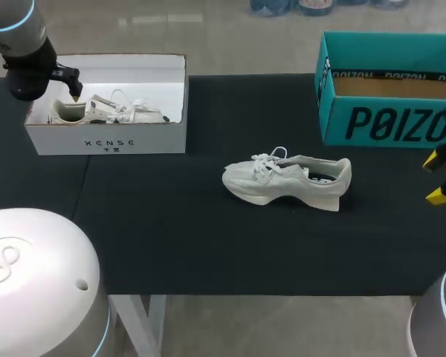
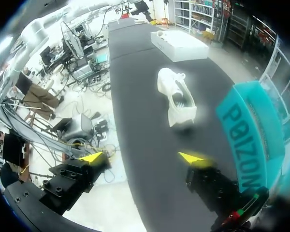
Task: Take the shoe out of the shoebox, open the shoe tongue, remove and reinsert the insole, then place the shoe into the shoebox
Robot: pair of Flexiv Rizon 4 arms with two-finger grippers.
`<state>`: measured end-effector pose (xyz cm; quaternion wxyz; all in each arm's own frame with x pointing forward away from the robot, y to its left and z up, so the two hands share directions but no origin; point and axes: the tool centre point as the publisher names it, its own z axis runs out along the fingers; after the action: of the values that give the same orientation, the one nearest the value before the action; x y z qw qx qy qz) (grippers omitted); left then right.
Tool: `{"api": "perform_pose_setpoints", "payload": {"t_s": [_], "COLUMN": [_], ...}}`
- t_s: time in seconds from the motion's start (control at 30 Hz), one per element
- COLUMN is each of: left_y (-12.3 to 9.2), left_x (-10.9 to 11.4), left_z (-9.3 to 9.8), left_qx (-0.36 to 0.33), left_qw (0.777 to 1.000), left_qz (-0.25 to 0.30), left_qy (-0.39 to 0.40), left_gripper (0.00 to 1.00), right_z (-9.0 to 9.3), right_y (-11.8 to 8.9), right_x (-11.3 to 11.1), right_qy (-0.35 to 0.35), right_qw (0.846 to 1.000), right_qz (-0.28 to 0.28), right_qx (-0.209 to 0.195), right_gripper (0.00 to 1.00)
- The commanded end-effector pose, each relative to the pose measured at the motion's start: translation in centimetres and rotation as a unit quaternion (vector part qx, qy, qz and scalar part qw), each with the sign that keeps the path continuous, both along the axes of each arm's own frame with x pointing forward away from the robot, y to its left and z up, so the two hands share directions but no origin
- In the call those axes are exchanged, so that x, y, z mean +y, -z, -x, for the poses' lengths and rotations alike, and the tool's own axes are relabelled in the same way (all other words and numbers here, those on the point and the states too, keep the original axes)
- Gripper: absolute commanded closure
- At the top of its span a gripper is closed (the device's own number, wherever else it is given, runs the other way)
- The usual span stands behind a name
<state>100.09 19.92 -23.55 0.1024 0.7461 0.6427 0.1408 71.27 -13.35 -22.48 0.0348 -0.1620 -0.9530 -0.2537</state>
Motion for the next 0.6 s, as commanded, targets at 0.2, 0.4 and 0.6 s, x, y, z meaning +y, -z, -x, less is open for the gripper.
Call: {"api": "perform_pose_setpoints", "payload": {"t_s": [0.2, 0.4, 0.6], "left_y": [0.0, 0.0, 0.0], "left_x": [0.0, 0.0, 0.0], "left_z": [0.0, 0.0, 0.0], "left_qx": [-0.001, -0.001, -0.001], "left_qw": [1.0, 1.0, 1.0], "left_qz": [0.0, 0.0, 0.0], "left_qy": [0.001, 0.001, 0.001], "left_gripper": [0.0, 0.0, 0.0], "right_z": [-0.6, -0.9, -0.3], "right_y": [2.4, 3.7, 4.5], "right_x": [-3.4, -3.4, -2.0], "right_qy": [-0.017, -0.034, 0.001], "right_qw": [0.978, 0.975, 0.979], "right_qz": [-0.198, -0.195, -0.172], "right_qx": [-0.066, -0.102, -0.113], "right_gripper": [0.0, 0.0, 0.0]}}
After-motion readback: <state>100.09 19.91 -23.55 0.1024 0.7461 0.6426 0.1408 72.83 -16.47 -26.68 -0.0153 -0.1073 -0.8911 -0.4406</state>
